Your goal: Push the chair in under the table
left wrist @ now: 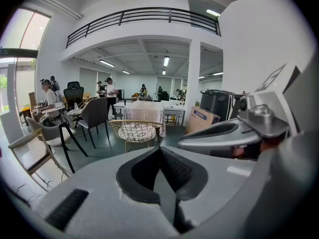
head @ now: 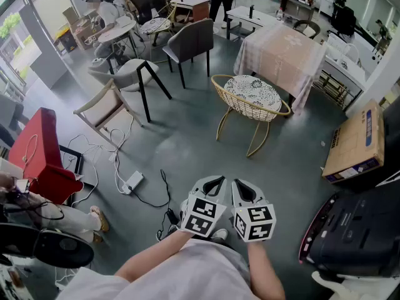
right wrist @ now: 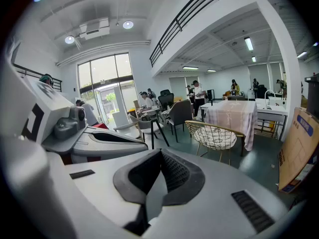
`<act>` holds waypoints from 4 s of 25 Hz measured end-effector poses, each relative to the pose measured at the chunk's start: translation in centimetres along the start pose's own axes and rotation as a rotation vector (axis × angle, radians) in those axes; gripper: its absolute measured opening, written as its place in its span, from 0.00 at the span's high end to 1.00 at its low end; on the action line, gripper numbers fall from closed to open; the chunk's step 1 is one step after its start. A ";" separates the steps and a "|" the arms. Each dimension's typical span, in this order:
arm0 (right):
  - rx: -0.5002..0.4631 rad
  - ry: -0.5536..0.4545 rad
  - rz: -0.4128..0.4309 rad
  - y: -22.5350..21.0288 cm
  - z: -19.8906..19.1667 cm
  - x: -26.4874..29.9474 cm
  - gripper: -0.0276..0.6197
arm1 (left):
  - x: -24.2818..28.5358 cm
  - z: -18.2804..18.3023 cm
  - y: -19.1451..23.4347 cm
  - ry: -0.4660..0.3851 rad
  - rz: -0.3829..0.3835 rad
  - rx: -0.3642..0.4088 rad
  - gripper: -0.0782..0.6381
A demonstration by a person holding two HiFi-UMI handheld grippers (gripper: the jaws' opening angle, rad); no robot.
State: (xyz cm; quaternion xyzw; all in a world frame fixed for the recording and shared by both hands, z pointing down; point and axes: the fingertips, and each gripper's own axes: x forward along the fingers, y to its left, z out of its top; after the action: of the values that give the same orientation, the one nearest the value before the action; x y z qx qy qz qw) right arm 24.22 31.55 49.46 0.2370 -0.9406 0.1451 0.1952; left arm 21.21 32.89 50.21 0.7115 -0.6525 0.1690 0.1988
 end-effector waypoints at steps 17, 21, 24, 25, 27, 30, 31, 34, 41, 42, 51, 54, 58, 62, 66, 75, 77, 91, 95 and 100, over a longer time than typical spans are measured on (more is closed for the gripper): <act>0.002 0.024 0.023 -1.5 -0.9 1.5 0.95 | 2.3 -1.2 0.7 0.024 0.030 -0.022 0.88; -0.001 0.028 0.019 -2.0 0.1 3.5 0.95 | 3.7 -0.5 2.6 0.025 0.026 -0.032 0.88; -0.001 0.031 0.012 -2.7 1.0 5.4 0.95 | 4.8 0.7 4.0 0.021 0.013 -0.025 0.88; -0.001 0.033 0.010 -2.8 1.3 6.0 0.95 | 5.1 1.1 4.6 0.021 0.010 -0.023 0.88; -0.002 0.039 0.003 -3.1 1.9 7.4 0.95 | 5.8 1.7 5.9 0.023 0.003 -0.023 0.88; 0.003 0.048 -0.019 -3.5 3.0 9.4 0.95 | 7.0 2.7 7.9 0.028 -0.016 -0.015 0.88; 0.005 0.052 -0.027 -3.6 3.4 10.1 0.95 | 7.3 3.1 8.6 0.028 -0.023 -0.014 0.88; 0.006 0.059 -0.051 -3.7 4.9 12.2 0.95 | 8.2 4.3 10.6 0.030 -0.051 -0.009 0.88; 0.021 0.075 -0.124 -3.4 7.3 16.3 0.95 | 9.8 6.1 15.0 0.022 -0.126 0.010 0.88; 0.021 0.075 -0.134 -3.2 7.6 16.8 0.95 | 9.9 6.3 15.7 0.021 -0.134 0.013 0.88; 0.018 0.082 -0.234 -2.1 9.8 20.3 0.95 | 10.7 7.3 21.1 0.013 -0.216 0.056 0.88; 0.017 0.085 -0.264 -2.5 9.9 20.5 0.95 | 11.3 7.4 21.6 0.011 -0.237 0.074 0.88; 0.030 0.079 -0.295 -3.3 9.8 20.7 0.95 | 11.9 7.8 21.6 0.012 -0.267 0.106 0.88; 0.013 0.077 -0.318 -4.0 9.9 20.7 0.95 | 13.0 7.5 21.5 0.029 -0.286 0.139 0.88; 0.004 0.073 -0.347 -5.9 9.9 20.5 0.95 | 14.3 8.2 21.5 0.027 -0.300 0.194 0.88; 0.000 0.076 -0.356 -10.6 10.2 22.1 0.95 | 19.1 9.1 22.5 0.058 -0.285 0.297 0.88; -0.007 0.083 -0.356 -11.6 10.2 22.9 0.95 | 20.3 9.2 22.9 0.064 -0.289 0.315 0.88; -0.112 0.210 -0.327 -20.5 10.1 26.9 0.95 | 30.5 10.6 25.4 0.125 -0.312 0.595 0.88; -0.205 0.260 -0.306 -22.4 10.0 27.9 0.95 | 33.0 10.5 26.2 0.153 -0.337 0.724 0.83; -0.309 0.308 -0.262 -24.1 9.7 29.1 0.95 | 35.2 9.7 27.1 0.204 -0.370 0.874 0.79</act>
State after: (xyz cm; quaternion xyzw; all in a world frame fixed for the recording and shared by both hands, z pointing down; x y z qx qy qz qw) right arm 9.84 -3.72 58.00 0.2995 -0.8720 0.0074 0.3871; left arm -2.78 -4.14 61.12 0.8123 -0.3600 0.4580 -0.0291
